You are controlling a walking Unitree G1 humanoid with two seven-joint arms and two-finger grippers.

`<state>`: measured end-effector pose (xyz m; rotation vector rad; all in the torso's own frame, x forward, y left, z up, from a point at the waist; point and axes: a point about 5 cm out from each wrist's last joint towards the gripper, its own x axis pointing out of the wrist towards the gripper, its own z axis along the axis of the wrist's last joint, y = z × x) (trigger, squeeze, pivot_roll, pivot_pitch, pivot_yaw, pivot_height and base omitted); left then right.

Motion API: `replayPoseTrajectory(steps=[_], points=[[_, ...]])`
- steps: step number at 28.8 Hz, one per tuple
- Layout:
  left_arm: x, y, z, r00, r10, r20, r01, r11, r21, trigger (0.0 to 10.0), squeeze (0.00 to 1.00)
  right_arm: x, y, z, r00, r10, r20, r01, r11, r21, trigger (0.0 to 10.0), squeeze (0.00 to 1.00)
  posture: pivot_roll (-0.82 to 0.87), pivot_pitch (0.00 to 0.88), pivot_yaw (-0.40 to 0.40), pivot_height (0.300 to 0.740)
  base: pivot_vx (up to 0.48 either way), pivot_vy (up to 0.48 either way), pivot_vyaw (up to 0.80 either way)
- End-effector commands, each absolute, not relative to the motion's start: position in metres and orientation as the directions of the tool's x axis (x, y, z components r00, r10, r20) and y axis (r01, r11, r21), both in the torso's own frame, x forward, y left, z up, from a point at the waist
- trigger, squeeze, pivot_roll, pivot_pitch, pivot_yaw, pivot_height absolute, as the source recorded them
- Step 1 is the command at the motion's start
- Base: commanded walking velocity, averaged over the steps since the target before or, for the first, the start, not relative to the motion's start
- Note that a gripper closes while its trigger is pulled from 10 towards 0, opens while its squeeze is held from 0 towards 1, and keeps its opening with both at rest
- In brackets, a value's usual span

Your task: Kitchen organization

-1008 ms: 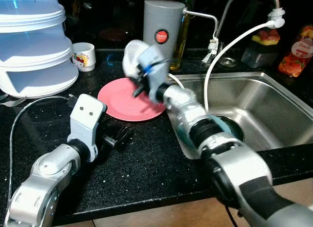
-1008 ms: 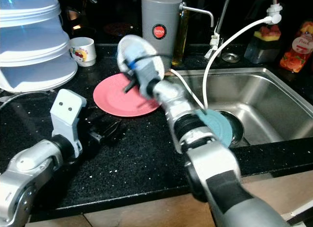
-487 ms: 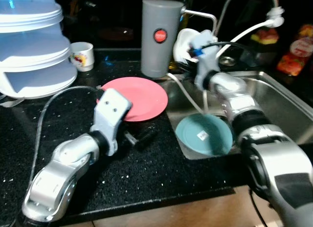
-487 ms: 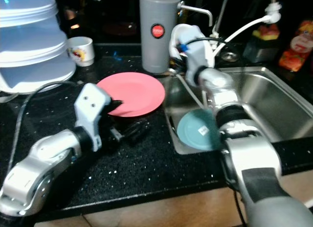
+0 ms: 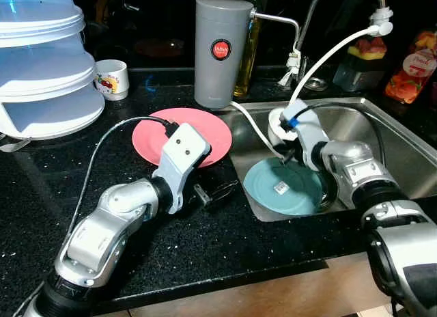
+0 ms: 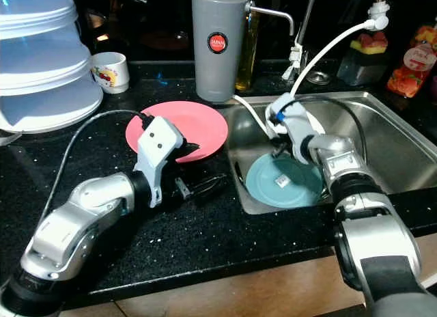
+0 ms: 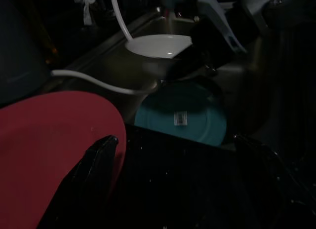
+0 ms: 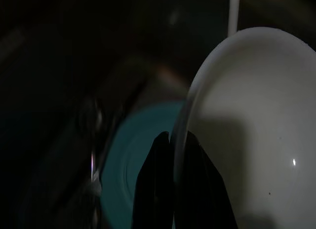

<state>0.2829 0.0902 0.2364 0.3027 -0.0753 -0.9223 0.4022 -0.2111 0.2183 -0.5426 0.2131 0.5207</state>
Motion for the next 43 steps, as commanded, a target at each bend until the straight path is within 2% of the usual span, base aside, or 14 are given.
replayPoseTrajectory(steps=[1, 3, 4, 11, 13, 17, 18, 28, 32, 37, 38, 39, 40, 43], points=[[0.283, 0.087, 0.234, 0.586, -0.806, -0.077, 0.786, 0.544, 0.293, 10.0, 0.0, 0.398, -0.221, 0.204, 0.838, 0.367, -0.404, -0.528, 0.734, -0.428, 0.5, 0.0, -0.01, 0.048, -0.039, 0.74, 0.0, 0.0, 0.0], [0.283, 0.087, 0.233, 0.579, -0.811, -0.082, 0.792, 0.535, 0.293, 10.0, 0.0, 0.395, -0.224, 0.193, 0.816, 0.347, -0.462, -0.544, 0.731, -0.413, 9.1, 0.0, -0.01, 0.039, -0.038, 0.74, 0.0, 0.0, 0.0], [0.283, 0.086, 0.233, 0.574, -0.814, -0.084, 0.796, 0.531, 0.293, 10.0, 0.0, 0.393, -0.225, 0.19, 0.807, 0.342, -0.481, -0.553, 0.725, -0.411, 10.0, 0.0, -0.01, 0.039, -0.038, 0.74, 0.0, 0.0, 0.0], [0.282, 0.086, 0.231, 0.553, -0.827, -0.099, 0.811, 0.507, 0.292, 10.0, 0.0, 0.392, -0.227, 0.187, 0.8, 0.319, -0.509, -0.551, 0.726, -0.411, 10.0, 0.04, -0.01, 0.03, -0.033, 0.74, 0.0, 0.0, 0.0], [0.282, 0.084, 0.231, 0.547, -0.832, -0.098, 0.815, 0.501, 0.292, 10.0, 0.0, 0.392, -0.227, 0.187, 0.799, 0.314, -0.513, -0.55, 0.727, -0.411, 10.0, 1.0, 0.0, 0.031, -0.032, 0.74, 0.0, 0.0, 0.0], [0.285, 0.086, 0.234, 0.558, -0.825, -0.085, 0.805, 0.514, 0.297, 10.0, 0.0, 0.397, -0.222, 0.195, 0.835, 0.291, -0.466, -0.507, 0.736, -0.449, 10.0, 0.91, 0.0, 0.036, -0.032, 0.74, 0.0, 0.0, 0.0], [0.286, 0.087, 0.234, 0.568, -0.819, -0.082, 0.798, 0.523, 0.299, 10.0, 0.0, 0.399, -0.219, 0.199, 0.849, 0.291, -0.44, -0.49, 0.745, -0.452, 10.0, 0.0, 0.0, 0.037, -0.032, 0.74, 0.0, 0.0, 0.0], [0.301, 0.11, 0.241, 0.741, -0.671, -0.037, 0.644, 0.693, 0.324, 10.0, 0.0, 0.41, -0.182, 0.241, 0.888, 0.436, -0.149, -0.459, 0.812, -0.361, 10.0, 0.0, 0.01, 0.041, -0.034, 0.74, 0.0, 0.0, 0.0], [0.306, 0.124, 0.243, 0.826, -0.563, -0.024, 0.532, 0.766, 0.359, 10.0, 0.0, 0.4, -0.135, 0.261, 0.737, 0.674, 0.049, -0.629, 0.711, -0.313, 10.0, 0.0, 0.01, 0.044, -0.033, 0.74, 0.0, 0.0, 0.0], [0.305, 0.136, 0.24, 0.865, -0.502, -0.022, 0.476, 0.805, 0.355, 10.0, 0.0, 0.396, -0.106, 0.249, 0.683, 0.73, 0.005, -0.674, 0.633, -0.382, 10.0, 0.0, 0.02, 0.047, -0.035, 0.74, 0.0, 0.0, 0.0], [0.303, 0.144, 0.239, 0.883, -0.469, -0.02, 0.444, 0.82, 0.362, 10.0, 0.0, 0.397, -0.096, 0.237, 0.689, 0.724, -0.044, -0.684, 0.628, -0.37, 10.0, 0.82, 0.02, 0.047, -0.035, 0.74, 0.0, 0.0, 0.0], [0.303, 0.144, 0.239, 0.883, -0.469, -0.02, 0.444, 0.82, 0.362, 10.0, 0.0, 0.397, -0.096, 0.237, 0.689, 0.724, -0.044, -0.684, 0.628, -0.37, 10.0, 0.82, 0.02, 0.047, -0.035, 0.74, 0.0, 0.0, 0.0], [0.301, 0.15, 0.239, 0.895, -0.447, -0.013, 0.42, 0.831, 0.366, 10.0, 0.0, 0.4, -0.091, 0.231, 0.709, 0.702, -0.059, -0.68, 0.66, -0.319, 10.0, 1.0, 0.02, 0.047, -0.035, 0.74, 0.0, 0.0, 0.0], [0.296, 0.155, 0.239, 0.899, -0.438, -0.008, 0.409, 0.833, 0.372, 10.0, 0.0, 0.403, -0.089, 0.229, 0.758, 0.651, -0.038, -0.634, 0.722, -0.277, 10.0, 1.0, 0.04, 0.051, -0.046, 0.74, 0.0, 0.0, 0.0]])
